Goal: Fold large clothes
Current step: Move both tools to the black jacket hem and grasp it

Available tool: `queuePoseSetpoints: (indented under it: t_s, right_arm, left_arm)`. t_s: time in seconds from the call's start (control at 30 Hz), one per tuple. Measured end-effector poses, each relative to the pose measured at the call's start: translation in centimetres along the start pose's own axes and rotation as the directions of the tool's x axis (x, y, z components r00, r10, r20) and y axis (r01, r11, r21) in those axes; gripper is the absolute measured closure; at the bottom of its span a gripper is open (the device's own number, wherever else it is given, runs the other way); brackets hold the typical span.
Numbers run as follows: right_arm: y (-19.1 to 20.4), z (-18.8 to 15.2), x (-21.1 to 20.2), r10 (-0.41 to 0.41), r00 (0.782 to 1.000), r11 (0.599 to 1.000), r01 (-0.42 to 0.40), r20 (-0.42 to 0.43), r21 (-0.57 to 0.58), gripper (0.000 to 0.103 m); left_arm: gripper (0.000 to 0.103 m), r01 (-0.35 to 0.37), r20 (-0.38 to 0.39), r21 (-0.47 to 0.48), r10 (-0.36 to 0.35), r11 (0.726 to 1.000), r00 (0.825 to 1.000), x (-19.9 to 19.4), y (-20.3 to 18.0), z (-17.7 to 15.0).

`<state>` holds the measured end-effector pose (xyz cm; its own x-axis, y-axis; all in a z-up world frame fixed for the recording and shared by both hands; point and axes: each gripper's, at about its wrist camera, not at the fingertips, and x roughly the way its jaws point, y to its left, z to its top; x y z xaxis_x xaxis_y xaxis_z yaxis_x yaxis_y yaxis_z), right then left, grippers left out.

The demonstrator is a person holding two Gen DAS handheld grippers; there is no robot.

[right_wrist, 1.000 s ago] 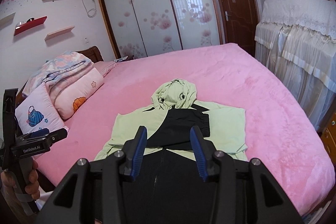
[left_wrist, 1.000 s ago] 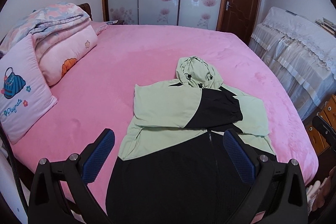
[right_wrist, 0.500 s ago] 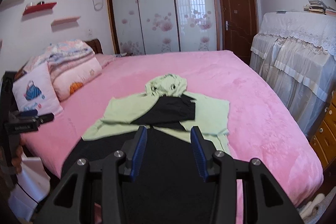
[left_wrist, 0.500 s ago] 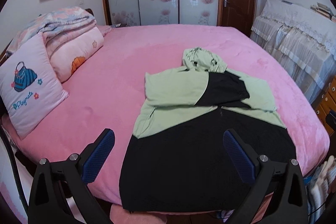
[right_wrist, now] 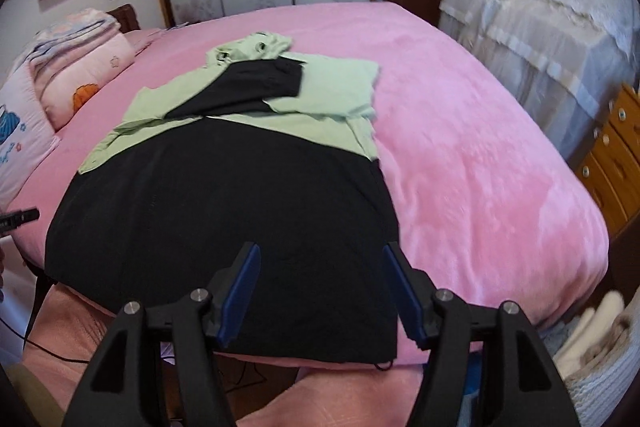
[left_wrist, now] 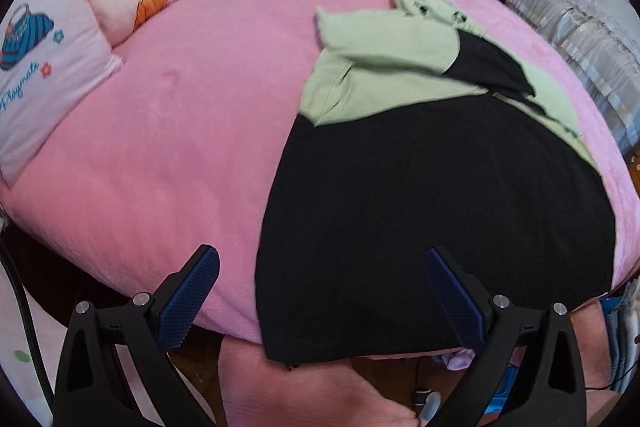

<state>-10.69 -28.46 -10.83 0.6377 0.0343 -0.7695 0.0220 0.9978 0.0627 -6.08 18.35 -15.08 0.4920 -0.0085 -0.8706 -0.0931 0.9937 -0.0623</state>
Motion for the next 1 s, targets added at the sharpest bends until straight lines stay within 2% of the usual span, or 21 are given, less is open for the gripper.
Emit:
queuePoseSetpoints:
  t_s: [0.07,0.23,0.33,0.4,0.53,0.8,0.93,1.0]
  right_arm:
    - [-1.7,-0.7,0.9,0.011,1.000,0.999,-0.010,-0.020,0.047,0.040]
    - [-5.4,-2.1,3.7,0.046,0.995,0.987,-0.031,-0.093,0.157,0.040]
    - [-6.4,-2.9,4.9,0.098,0.986,0.979,-0.071,-0.132,0.192,0.042]
    - [-6.6,-3.6,6.0,0.102,0.980,0.980,-0.070,-0.172,0.186,0.043]
    - [-6.5,-4.6,7.8,0.142,0.963,0.978,-0.100,-0.231,0.184,0.053]
    - [-7.2,-5.4,9.3,0.183,0.953,0.966,-0.129,-0.242,0.223,0.052]
    - [-7.1,-5.5,9.2,0.180,0.952,0.969,-0.128,-0.248,0.210,0.053]
    - [-7.1,-5.6,9.3,0.179,0.951,0.970,-0.128,-0.251,0.209,0.053]
  left_arm:
    - [0.008,0.005,-0.038,-0.014,-0.005,1.000,0.999,1.7,1.1,-0.6]
    - [0.012,0.026,-0.097,-0.040,-0.029,0.999,0.995,4.8,3.0,-1.8]
    - [0.023,0.060,-0.128,-0.064,-0.067,0.996,0.990,6.0,3.9,-2.3]
    - [0.023,0.085,-0.125,-0.076,-0.094,0.993,0.988,6.4,4.3,-2.4]
    - [0.023,0.129,-0.111,-0.097,-0.140,0.987,0.984,6.8,5.0,-2.6]
    - [0.023,0.150,-0.125,-0.096,-0.162,0.984,0.979,8.0,5.0,-2.6]
    - [0.035,0.171,-0.143,-0.082,-0.181,0.982,0.973,7.6,5.0,-2.9]
    - [0.036,0.177,-0.152,-0.072,-0.187,0.982,0.971,7.5,4.8,-3.2]
